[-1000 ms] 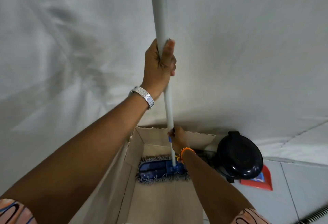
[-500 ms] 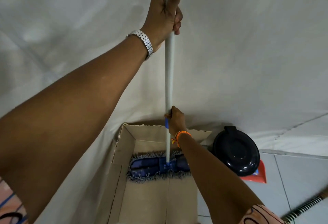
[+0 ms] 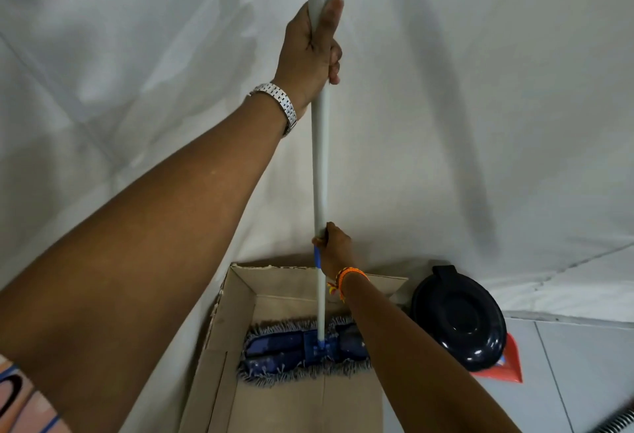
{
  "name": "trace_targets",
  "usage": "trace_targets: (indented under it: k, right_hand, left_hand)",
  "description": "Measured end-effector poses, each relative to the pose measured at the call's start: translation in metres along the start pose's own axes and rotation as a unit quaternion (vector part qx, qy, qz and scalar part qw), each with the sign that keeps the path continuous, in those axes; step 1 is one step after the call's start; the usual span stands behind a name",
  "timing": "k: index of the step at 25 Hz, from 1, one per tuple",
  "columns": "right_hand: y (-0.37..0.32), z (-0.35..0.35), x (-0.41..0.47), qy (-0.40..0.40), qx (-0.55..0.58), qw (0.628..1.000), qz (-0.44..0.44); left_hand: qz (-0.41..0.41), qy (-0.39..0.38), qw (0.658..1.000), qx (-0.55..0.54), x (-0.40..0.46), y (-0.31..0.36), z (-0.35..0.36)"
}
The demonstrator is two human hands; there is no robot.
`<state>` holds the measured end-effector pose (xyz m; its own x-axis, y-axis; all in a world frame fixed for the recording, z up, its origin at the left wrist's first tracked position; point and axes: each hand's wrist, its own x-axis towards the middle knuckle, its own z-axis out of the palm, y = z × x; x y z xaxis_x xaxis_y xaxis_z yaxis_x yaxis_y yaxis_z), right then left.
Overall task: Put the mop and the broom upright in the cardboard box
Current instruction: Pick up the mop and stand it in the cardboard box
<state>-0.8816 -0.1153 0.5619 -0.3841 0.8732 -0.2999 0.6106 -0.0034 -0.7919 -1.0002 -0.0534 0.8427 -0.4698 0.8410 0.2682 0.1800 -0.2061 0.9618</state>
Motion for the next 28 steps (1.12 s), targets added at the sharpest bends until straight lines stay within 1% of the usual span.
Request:
trace_targets:
  k: [2, 5, 7, 8, 10, 11, 12, 13, 15, 18, 21, 23, 25, 28]
  right_hand:
    - [-0.002, -0.001, 0.001, -0.028, 0.012, 0.999, 0.024]
    - [-0.012, -0.027, -0.020, -0.033, 0.027, 0.998, 0.041]
    - [-0.009, -0.047, -0.036, -0.018, 0.010, 0.999, 0.046]
    - [-0.005, -0.061, -0.047, -0.007, 0.006, 0.998, 0.055]
    - [0.007, -0.086, -0.072, 0.017, 0.002, 0.997, 0.072]
    - [0.016, -0.101, -0.087, 0.029, 0.003, 0.997, 0.075]
    - [0.024, -0.114, -0.101, 0.041, 0.000, 0.996, 0.076]
    - [0.035, -0.132, -0.119, 0.050, -0.005, 0.995, 0.082]
    - [0.061, -0.162, -0.155, 0.060, -0.020, 0.993, 0.102]
    - [0.118, -0.211, -0.217, 0.105, -0.007, 0.984, 0.141]
    - [0.188, -0.264, -0.274, 0.103, -0.024, 0.982, 0.155]
    - [0.238, -0.313, -0.312, 0.123, -0.035, 0.975, 0.180]
    - [0.290, -0.375, -0.357, 0.149, -0.024, 0.966, 0.211]
    - [0.361, -0.473, -0.421, 0.175, -0.030, 0.955, 0.239]
  left_hand:
    - [-0.005, 0.002, 1.000, 0.021, 0.002, -0.006, -0.002]
    - [-0.023, 0.020, 0.996, 0.087, -0.014, -0.006, -0.005]
    - [-0.009, 0.075, 0.986, 0.146, -0.037, -0.017, -0.005]
    - [0.015, 0.119, 0.976, 0.182, -0.055, -0.022, -0.005]
    - [0.068, 0.199, 0.942, 0.261, -0.090, -0.029, -0.005]
    - [0.092, 0.222, 0.925, 0.295, -0.108, -0.029, -0.002]
    - [0.111, 0.229, 0.913, 0.319, -0.124, -0.030, -0.001]
    - [0.125, 0.217, 0.909, 0.334, -0.143, -0.027, 0.007]
    - [0.138, 0.157, 0.912, 0.354, -0.186, -0.033, 0.023]
    - [0.120, 0.053, 0.925, 0.356, -0.268, -0.039, 0.072]
    - [0.070, -0.027, 0.939, 0.336, -0.355, -0.042, 0.142]
    - [0.027, -0.063, 0.941, 0.330, -0.407, -0.045, 0.200]
    - [-0.023, -0.091, 0.935, 0.343, -0.455, -0.045, 0.268]
    - [-0.091, -0.143, 0.912, 0.373, -0.511, -0.047, 0.365]
